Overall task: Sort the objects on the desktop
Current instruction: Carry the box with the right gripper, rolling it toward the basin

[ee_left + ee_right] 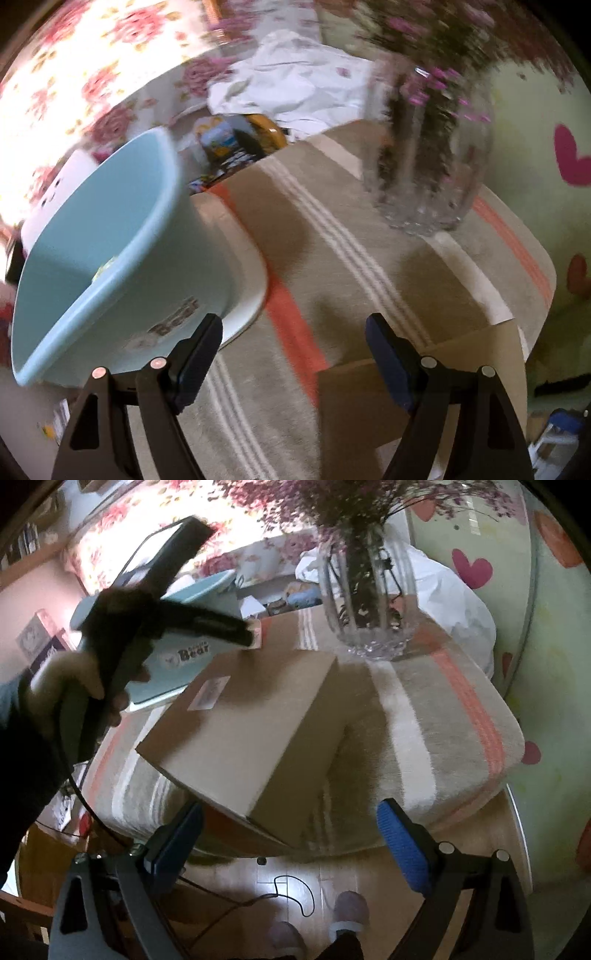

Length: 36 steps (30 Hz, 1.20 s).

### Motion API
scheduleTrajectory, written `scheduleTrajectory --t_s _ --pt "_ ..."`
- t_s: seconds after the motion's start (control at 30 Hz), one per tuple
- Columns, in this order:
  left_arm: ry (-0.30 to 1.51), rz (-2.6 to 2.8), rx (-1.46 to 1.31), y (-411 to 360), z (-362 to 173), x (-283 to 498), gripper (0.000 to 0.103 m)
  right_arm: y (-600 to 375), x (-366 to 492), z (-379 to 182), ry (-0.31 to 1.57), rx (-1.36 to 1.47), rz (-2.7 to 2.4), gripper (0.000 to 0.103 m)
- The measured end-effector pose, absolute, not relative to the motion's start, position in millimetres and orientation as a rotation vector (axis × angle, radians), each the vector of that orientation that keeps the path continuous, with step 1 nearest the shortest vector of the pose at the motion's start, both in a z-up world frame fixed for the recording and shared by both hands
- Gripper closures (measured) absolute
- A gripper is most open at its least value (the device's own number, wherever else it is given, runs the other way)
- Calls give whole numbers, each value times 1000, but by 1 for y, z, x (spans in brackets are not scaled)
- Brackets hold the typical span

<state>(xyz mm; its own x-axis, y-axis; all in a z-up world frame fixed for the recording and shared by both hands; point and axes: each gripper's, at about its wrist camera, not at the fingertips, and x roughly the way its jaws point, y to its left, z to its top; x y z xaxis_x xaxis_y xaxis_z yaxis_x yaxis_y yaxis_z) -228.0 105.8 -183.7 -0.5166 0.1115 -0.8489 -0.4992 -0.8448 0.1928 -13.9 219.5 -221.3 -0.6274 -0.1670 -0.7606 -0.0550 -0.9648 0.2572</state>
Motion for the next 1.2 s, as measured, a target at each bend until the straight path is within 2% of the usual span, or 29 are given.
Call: scheduleTrajectory --t_s 0.33,0.53,0.7,1.03,1.2 --pt "618 2440 -1375 63 -200 -226 20 240 -17 -217 -544 1303 -2732 6" --pt "681 2424 -1336 72 -204 -214 20 237 -29 -210 -522 1302 -2733 6" --pt "621 2410 -1342 68 -201 -215 21 234 -34 -210 -534 1316 -2685 6" --pt "566 2387 -1334 70 -200 -210 21 272 -44 -249 -1029 1344 -2398 6" --pt "629 2373 -1323 78 -205 -205 21 284 -47 -272 -1193 1345 -2281 5"
